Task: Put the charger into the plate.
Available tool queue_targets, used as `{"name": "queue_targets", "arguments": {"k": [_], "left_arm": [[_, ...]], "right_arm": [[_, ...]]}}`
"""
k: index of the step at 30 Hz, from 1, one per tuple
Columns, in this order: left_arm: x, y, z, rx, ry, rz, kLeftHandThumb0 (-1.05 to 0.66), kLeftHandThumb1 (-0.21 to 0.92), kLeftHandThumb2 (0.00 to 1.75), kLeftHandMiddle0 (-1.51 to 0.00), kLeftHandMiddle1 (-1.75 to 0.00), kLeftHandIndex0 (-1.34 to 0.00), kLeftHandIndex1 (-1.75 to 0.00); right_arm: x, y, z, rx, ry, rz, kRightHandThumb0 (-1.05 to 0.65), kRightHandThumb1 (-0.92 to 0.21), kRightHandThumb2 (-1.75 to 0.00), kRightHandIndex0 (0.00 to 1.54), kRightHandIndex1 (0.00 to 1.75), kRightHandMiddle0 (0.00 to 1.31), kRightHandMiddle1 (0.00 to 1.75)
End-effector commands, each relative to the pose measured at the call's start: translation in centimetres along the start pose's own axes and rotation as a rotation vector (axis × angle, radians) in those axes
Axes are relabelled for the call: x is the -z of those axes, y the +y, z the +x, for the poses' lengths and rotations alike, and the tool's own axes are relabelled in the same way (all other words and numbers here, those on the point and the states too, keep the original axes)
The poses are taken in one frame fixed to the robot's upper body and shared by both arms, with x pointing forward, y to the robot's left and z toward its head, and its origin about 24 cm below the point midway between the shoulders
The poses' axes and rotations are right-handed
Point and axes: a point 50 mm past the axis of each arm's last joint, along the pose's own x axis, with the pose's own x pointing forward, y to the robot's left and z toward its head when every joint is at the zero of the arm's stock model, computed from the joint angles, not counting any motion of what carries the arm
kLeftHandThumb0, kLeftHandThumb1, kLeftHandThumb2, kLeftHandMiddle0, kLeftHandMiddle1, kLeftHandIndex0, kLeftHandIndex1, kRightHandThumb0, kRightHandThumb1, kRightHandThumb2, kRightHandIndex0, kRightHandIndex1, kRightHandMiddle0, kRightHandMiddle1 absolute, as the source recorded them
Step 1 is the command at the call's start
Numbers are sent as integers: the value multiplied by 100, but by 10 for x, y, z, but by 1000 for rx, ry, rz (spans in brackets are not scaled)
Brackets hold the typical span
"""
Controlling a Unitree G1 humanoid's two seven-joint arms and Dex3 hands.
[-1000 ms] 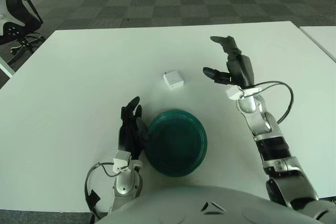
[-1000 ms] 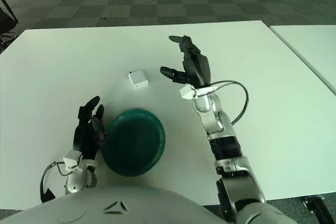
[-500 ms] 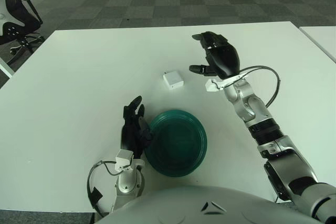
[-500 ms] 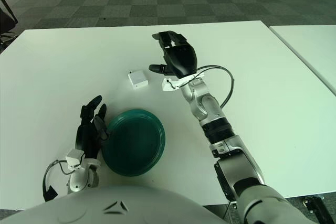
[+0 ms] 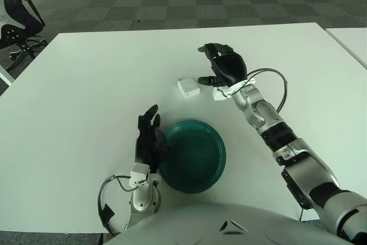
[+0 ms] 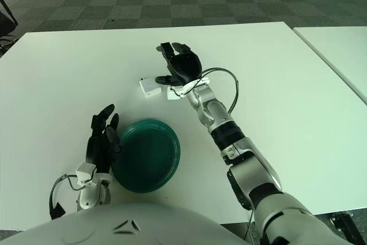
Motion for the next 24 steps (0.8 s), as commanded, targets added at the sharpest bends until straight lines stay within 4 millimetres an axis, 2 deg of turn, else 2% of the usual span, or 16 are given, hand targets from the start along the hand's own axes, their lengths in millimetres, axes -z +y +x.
{"name": "queue_targets", "arguments": {"k": [1, 13, 24], "left_arm": [[0, -4, 0, -11, 16, -9, -81, 92, 101, -33, 0, 0, -89], [0, -5, 1, -20, 19, -14, -82, 92, 101, -34, 0, 0, -89], [2, -6, 1, -31, 22, -23, -82, 92, 101, -35, -1, -2, -91]], "right_arm": [[-2, 0, 5, 11, -7, 20, -86, -92, -61, 37, 1, 0, 81], [-11, 13, 12, -107, -15, 88, -83, -92, -63, 35, 0, 0, 80], [-18, 23, 19, -144, -35, 88, -82, -92, -64, 34, 0, 0, 75]]}}
